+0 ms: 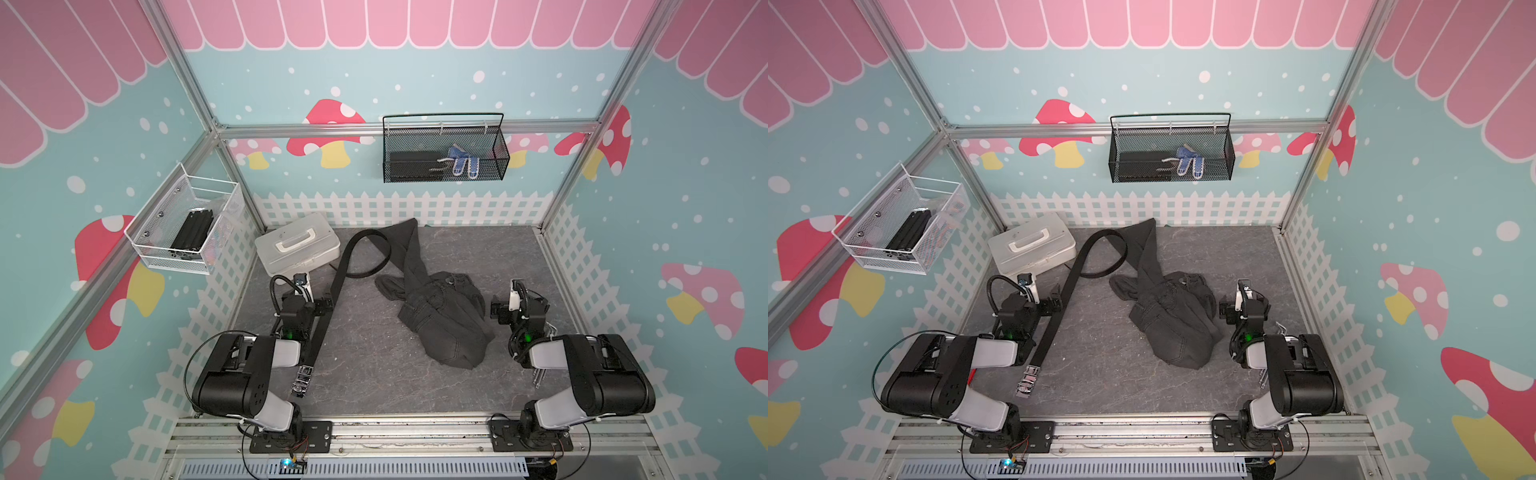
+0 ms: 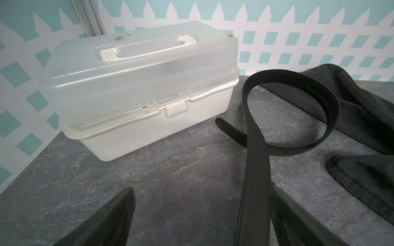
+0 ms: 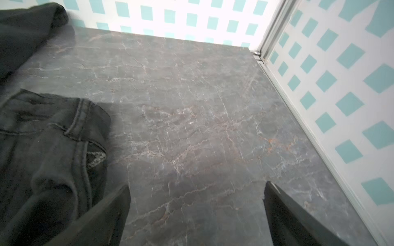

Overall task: Remove the belt from the trousers
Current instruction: Reset both arms

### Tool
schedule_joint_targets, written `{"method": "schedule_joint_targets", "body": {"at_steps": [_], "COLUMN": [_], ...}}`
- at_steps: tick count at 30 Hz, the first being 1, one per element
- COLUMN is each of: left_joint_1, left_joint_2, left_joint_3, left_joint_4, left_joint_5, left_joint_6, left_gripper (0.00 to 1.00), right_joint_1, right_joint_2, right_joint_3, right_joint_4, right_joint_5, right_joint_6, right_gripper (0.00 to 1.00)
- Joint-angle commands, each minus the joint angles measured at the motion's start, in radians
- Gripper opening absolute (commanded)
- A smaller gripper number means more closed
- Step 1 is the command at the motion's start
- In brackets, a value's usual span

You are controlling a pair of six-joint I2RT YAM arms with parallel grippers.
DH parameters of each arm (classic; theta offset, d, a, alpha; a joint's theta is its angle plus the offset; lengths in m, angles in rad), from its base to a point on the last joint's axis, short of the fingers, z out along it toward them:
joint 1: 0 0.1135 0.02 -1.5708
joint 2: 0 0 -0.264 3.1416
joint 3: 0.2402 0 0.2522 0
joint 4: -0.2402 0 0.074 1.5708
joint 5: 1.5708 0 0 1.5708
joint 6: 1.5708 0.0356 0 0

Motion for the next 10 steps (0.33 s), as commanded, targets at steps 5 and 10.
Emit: {"method": "schedule_joint_targets", "body": {"at_steps": [5, 10], "left_joint_1": [0.007, 0.008], "left_joint_2": [0.002, 0.000], "left_joint_3": [-0.001, 0.001], "left_joint_4": [0.059, 0.058], "left_joint_5": [0.037, 0.039], "left_joint_6": [0.023, 0.023], "left_gripper": [0.99, 0.99], "right_joint_1": [0.003, 0.000], "right_joint_2": [0.002, -0.004], "right_joint_3": [0.030, 0.017], "right_joint_4": [0.017, 0.037], "right_joint_5": [-0.055, -0.059], "right_joint_6": [-0.041, -0.044], "right_gripper": [0.99, 0.99]}}
